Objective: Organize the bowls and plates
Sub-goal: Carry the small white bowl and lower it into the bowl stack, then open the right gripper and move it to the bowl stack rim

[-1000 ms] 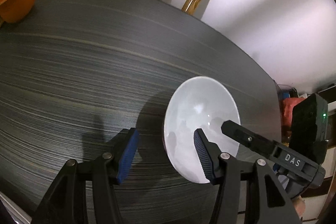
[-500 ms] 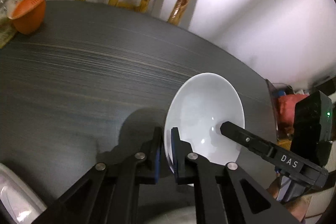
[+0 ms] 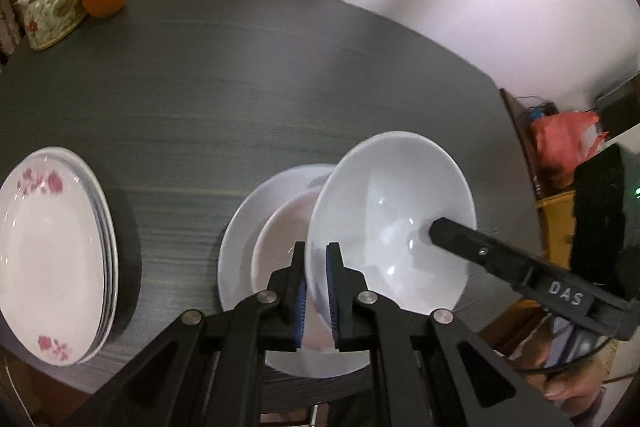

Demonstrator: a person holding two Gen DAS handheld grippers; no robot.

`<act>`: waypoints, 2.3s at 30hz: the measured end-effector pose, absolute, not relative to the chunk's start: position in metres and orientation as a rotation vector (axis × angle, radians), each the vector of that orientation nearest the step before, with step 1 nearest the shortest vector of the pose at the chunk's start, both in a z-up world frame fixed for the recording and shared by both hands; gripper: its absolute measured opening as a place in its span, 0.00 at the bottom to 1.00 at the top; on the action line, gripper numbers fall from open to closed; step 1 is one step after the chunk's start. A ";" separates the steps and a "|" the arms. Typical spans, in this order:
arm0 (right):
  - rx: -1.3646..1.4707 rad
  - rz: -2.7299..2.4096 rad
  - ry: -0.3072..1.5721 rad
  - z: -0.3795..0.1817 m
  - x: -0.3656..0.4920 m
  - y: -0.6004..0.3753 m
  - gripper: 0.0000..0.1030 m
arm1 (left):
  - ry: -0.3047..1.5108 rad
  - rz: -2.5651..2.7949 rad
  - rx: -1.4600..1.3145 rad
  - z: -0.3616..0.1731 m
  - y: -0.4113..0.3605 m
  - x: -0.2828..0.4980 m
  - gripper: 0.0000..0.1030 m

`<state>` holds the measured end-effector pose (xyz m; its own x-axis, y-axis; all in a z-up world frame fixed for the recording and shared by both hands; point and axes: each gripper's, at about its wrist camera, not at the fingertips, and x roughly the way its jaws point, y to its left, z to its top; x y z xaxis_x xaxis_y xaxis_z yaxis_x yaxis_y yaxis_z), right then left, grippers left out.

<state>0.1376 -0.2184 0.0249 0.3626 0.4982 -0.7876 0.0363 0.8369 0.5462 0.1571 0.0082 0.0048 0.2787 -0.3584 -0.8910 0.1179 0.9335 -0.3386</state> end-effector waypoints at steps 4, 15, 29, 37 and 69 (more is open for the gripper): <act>0.461 0.272 1.183 0.016 0.128 -0.211 0.09 | 1.258 -0.288 -0.199 -0.006 0.007 0.153 0.08; 0.432 0.258 1.215 0.001 0.134 -0.196 0.09 | 1.267 -0.272 -0.203 -0.012 0.008 0.152 0.08; 0.365 0.259 1.237 0.004 0.140 -0.191 0.12 | 1.286 -0.278 -0.081 -0.001 0.003 0.157 0.13; 0.355 0.259 1.245 -0.001 0.139 -0.189 0.12 | 1.282 -0.239 -0.002 0.006 0.004 0.156 0.33; 0.532 0.206 1.102 -0.006 0.057 -0.246 0.46 | 1.165 -0.248 -0.415 -0.043 0.076 0.098 0.34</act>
<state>0.0572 -0.2461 -0.0062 0.4481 0.4146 -0.7920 0.1004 0.8570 0.5054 0.0981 0.0756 -0.0427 0.3796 -0.3988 -0.8348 -0.0242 0.8977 -0.4399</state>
